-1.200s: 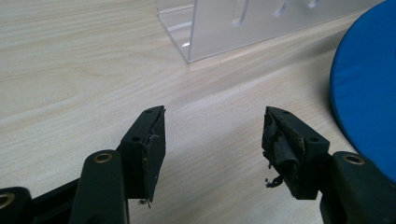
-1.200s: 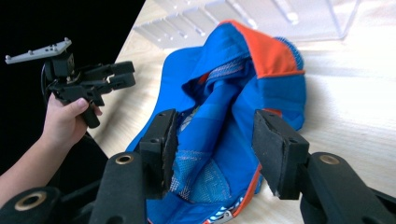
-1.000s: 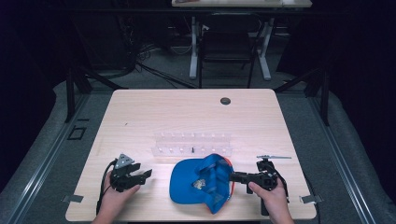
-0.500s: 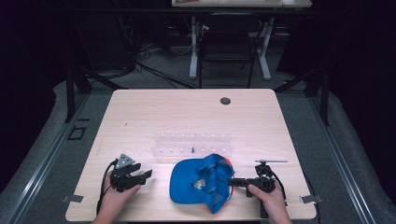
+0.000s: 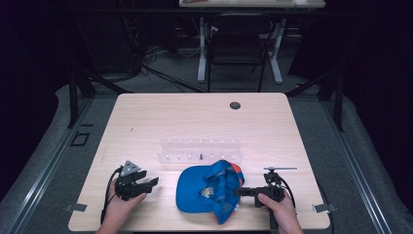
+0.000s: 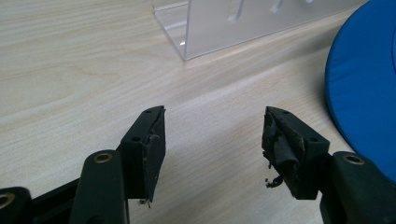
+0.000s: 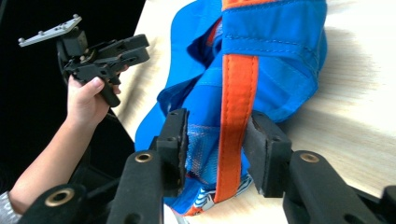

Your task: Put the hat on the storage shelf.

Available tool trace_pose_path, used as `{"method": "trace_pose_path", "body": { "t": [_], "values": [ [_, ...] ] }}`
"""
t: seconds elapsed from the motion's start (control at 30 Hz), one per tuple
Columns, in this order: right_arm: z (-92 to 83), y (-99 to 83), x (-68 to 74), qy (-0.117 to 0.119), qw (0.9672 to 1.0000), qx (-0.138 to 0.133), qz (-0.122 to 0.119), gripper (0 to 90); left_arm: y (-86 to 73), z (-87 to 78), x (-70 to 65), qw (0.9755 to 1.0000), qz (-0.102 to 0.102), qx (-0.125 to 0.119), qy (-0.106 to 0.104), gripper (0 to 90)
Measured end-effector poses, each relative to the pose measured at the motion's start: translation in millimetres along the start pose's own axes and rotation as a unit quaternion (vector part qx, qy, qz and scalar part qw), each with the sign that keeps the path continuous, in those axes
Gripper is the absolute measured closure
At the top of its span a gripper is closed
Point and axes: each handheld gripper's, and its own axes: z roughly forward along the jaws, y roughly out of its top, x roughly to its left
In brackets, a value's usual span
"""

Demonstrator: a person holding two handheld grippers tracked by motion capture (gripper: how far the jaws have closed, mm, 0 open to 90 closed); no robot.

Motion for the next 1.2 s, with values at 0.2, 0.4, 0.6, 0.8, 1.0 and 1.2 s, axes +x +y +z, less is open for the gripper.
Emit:
{"method": "trace_pose_path", "body": {
  "t": [0.2,0.4,0.6,0.8,1.0,1.2],
  "values": [
    [-3.3,2.3,5.2,0.008,0.9999,0.001,-0.01,69.1,-0.2,0.1,-0.2,1.0,-0.001,0.003,0.0,40.1],
    [-4.2,2.9,6.0,0.009,0.9999,0.003,-0.008,75.6,-0.2,0.1,-0.2,1.0,-0.001,0.003,0.0,40.1],
    [-7.0,4.3,7.8,0.005,1.0,0.002,-0.007,76.8,-0.2,0.1,-0.1,1.0,0.001,0.003,0.0,40.1],
    [-11.9,7.5,11.2,-0.018,0.9998,-0.001,0.003,76.8,-0.5,0.9,-0.7,1.0,0.004,0.003,0.003,40.1],
    [-19.3,12.6,15.6,-0.054,0.9985,0.003,0.007,77.0,-0.8,1.2,-1.2,1.0,0.003,0.003,0.0,40.1],
    [-25.5,19.5,25.2,-0.078,0.9968,0.013,0.009,77.2,-0.8,1.4,-1.4,1.0,0.003,0.003,-0.001,40.1]
  ]
}}
